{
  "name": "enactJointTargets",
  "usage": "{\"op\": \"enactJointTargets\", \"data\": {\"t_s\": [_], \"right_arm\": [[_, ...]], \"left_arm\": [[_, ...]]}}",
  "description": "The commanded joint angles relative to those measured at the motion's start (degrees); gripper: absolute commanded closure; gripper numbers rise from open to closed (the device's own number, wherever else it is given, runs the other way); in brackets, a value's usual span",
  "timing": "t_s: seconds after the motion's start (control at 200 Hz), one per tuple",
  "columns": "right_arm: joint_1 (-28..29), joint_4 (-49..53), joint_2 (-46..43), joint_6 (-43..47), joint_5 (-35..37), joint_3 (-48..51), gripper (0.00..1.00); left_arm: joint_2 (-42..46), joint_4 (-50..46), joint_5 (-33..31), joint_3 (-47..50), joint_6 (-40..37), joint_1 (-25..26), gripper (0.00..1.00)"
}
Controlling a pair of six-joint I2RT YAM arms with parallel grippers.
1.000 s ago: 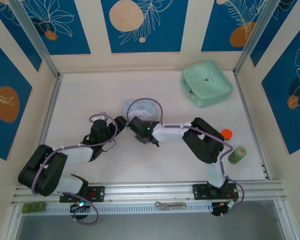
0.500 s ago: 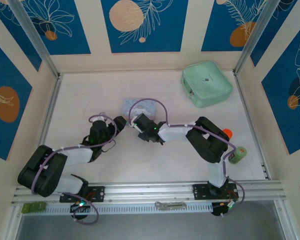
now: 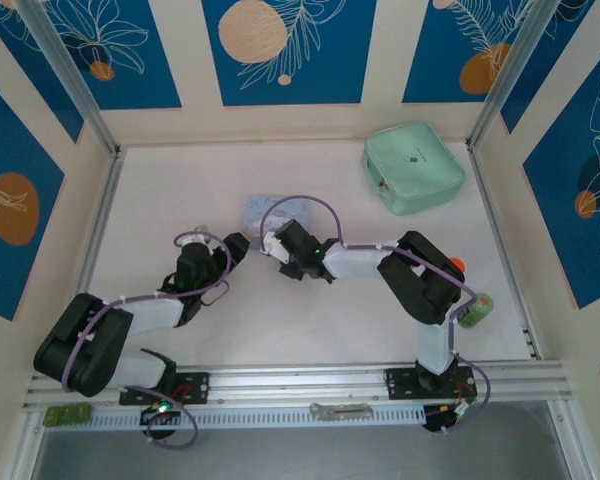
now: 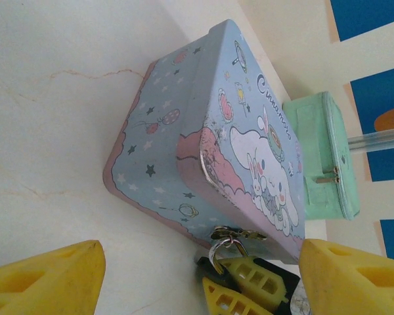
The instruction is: Unlock the padlock with the key
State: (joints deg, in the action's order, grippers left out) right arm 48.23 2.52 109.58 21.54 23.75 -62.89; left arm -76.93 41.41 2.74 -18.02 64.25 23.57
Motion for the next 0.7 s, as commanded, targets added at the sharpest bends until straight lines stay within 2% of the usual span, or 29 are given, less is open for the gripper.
{"op": "enactJointTargets", "data": {"t_s": [0.0,0.695], "right_arm": [[-0.1,-0.6,-1.3,2.8,-3.1,-1.4,1.00],[0.9,3.4,3.1,4.5,-5.8,-8.8,1.00]], "left_arm": [[0.5,2.3,0.3,1.0,0.4,-0.8,0.23],[1.0,2.3,0.6,1.4,0.7,-0.9,0.23]]}}
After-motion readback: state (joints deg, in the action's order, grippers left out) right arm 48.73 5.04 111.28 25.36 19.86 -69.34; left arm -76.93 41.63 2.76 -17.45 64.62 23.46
